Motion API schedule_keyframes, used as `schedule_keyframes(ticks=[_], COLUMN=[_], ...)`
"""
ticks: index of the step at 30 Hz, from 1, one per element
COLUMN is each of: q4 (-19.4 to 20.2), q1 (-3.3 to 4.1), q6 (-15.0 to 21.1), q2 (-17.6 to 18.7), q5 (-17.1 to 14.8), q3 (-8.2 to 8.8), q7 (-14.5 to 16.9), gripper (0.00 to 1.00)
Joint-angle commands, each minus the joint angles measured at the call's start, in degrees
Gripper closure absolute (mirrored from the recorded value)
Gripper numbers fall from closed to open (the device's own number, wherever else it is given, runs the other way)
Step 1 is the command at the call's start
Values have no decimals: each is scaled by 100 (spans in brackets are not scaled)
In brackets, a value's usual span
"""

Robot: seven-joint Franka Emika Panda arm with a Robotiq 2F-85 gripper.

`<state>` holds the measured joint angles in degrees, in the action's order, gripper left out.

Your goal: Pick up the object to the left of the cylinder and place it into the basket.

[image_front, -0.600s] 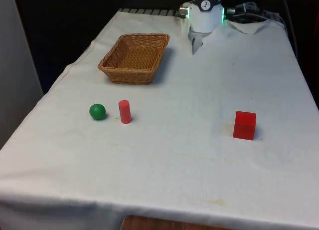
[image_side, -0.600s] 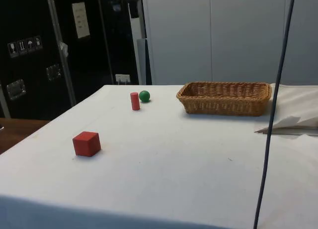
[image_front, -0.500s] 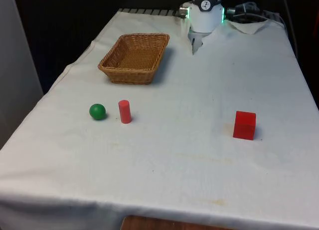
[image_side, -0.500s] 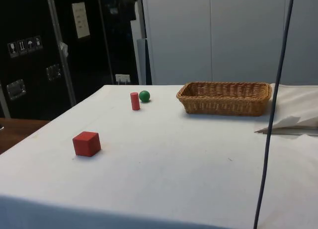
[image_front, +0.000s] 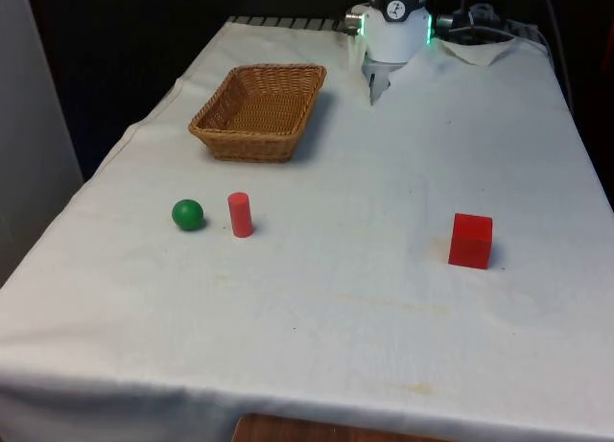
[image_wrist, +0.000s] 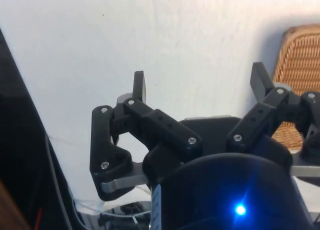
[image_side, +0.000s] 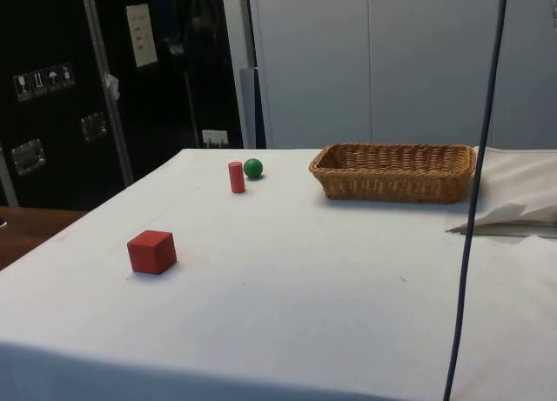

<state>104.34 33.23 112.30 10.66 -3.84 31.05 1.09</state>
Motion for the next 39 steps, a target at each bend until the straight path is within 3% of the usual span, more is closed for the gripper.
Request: schedule_keyframes(ticks=[1, 10, 18, 19, 22, 27, 39], q4=[-6, 0, -212, -166, -350, -430, -464], q1=[23, 6, 11, 6, 6, 6, -11], q6=[63, 241, 481, 447, 561, 630, 1226], q2=[46, 229, 602, 527, 796, 940, 1358], q5=[-6, 0, -40, -6, -80, -57, -252], q3=[-29, -275, -458, -441, -516, -550, -676], q7=[-63, -258, -498, -464, -573, -625, -688], gripper=[0, 0, 0, 0, 0, 0, 0])
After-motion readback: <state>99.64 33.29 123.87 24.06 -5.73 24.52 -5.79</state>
